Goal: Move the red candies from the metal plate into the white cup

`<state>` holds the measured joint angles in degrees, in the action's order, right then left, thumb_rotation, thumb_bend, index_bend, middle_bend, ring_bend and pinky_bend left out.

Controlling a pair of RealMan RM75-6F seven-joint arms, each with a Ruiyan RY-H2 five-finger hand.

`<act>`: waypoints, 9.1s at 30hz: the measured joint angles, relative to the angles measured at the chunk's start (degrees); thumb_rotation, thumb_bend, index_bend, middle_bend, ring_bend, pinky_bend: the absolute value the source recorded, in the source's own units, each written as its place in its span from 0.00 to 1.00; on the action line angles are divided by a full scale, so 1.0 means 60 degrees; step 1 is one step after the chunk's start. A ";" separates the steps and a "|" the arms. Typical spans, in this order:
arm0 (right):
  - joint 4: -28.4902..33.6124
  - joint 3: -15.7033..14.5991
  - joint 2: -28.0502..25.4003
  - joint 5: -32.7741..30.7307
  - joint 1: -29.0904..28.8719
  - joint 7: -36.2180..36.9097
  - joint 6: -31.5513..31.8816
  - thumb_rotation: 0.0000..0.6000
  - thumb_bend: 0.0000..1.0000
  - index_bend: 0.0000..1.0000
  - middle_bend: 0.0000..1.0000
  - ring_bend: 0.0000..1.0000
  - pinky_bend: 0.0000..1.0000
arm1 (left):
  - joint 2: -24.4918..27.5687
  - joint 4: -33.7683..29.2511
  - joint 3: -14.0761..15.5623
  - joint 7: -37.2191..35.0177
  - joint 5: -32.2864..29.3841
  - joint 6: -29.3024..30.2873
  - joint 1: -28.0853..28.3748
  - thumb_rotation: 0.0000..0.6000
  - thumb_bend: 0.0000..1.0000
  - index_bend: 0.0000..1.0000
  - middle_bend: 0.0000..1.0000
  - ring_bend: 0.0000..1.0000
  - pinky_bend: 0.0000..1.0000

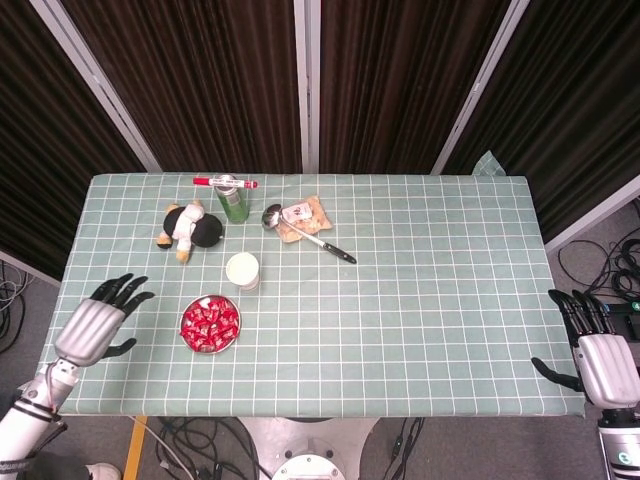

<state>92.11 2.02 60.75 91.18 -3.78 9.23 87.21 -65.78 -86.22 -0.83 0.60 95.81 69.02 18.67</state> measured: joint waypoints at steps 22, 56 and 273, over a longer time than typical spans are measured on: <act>0.0028 0.0016 -0.0038 -0.0308 -0.0033 -0.0084 -0.0282 1.00 0.08 0.00 0.11 0.00 0.00 | -0.2308 0.1909 0.0561 -0.0528 0.0626 -0.2406 0.2345 1.00 0.26 0.30 0.24 0.16 0.31; 0.0163 0.0004 -0.0166 -0.0440 -0.0083 -0.0120 -0.0508 1.00 0.08 0.00 0.11 0.00 0.00 | -0.3506 0.2903 0.0488 0.0231 -0.1075 -0.2983 0.2694 1.00 0.35 0.51 0.50 0.45 0.71; 0.0110 0.0003 -0.0501 -0.0308 -0.0044 0.0280 -0.0356 1.00 0.07 0.00 0.13 0.00 0.00 | -0.3781 0.2554 -0.1367 0.2213 -0.3139 -0.3067 0.4549 1.00 0.45 0.51 0.34 0.19 0.33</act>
<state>92.77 2.04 57.74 89.33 -4.04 10.91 85.08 -88.47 -70.90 -9.03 13.88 76.98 50.61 45.97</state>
